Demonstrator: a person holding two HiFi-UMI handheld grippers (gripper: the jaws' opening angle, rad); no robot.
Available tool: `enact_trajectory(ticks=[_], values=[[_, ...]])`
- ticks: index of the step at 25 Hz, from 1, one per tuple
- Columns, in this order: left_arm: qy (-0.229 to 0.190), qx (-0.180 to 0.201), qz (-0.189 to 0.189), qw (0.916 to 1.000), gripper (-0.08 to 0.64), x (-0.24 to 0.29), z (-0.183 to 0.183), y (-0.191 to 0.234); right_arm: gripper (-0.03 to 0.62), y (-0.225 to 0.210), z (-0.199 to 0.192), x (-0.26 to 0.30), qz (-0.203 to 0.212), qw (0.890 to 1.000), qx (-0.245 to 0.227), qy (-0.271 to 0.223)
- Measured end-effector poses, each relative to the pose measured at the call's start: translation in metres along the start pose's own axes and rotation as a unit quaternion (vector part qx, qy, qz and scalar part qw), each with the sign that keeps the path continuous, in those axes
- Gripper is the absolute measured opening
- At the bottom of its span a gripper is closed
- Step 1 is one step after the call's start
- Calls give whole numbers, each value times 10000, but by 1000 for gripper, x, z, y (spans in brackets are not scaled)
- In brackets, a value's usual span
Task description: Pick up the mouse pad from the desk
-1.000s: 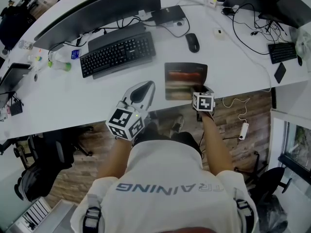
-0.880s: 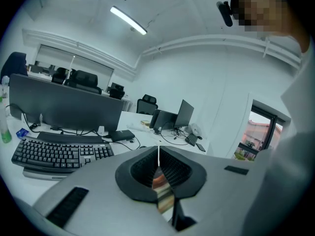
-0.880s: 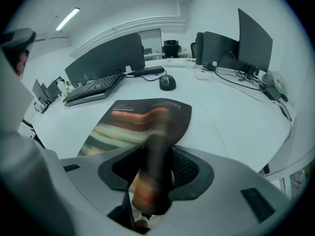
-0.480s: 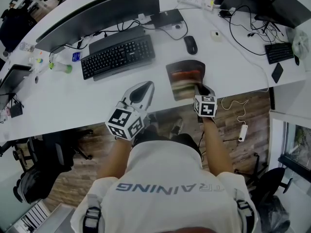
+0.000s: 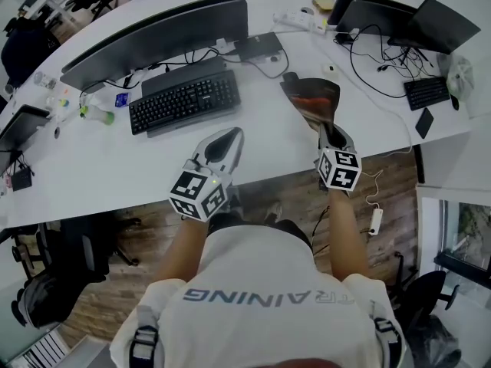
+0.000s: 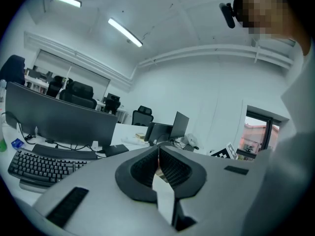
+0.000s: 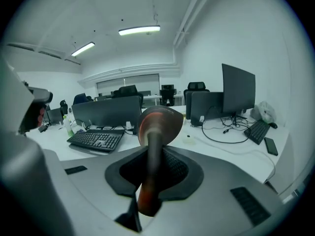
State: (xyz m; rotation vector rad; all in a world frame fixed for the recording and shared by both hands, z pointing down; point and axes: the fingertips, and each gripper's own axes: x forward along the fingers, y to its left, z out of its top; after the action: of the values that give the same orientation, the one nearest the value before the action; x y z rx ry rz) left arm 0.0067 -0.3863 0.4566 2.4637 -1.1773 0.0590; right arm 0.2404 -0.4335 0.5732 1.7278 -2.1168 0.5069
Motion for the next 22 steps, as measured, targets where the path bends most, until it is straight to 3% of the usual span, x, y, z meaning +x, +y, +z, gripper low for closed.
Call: enact_trajectory(ticks=[11,22], values=[[-650,365,-160,9971,37,-16,57,-27,75,4,133,-80,18,9919,-190,-1255],[-1126,600,-69,9918,37,-38,101,-30,72,17,210,-151,88,9762,-268,-2149]])
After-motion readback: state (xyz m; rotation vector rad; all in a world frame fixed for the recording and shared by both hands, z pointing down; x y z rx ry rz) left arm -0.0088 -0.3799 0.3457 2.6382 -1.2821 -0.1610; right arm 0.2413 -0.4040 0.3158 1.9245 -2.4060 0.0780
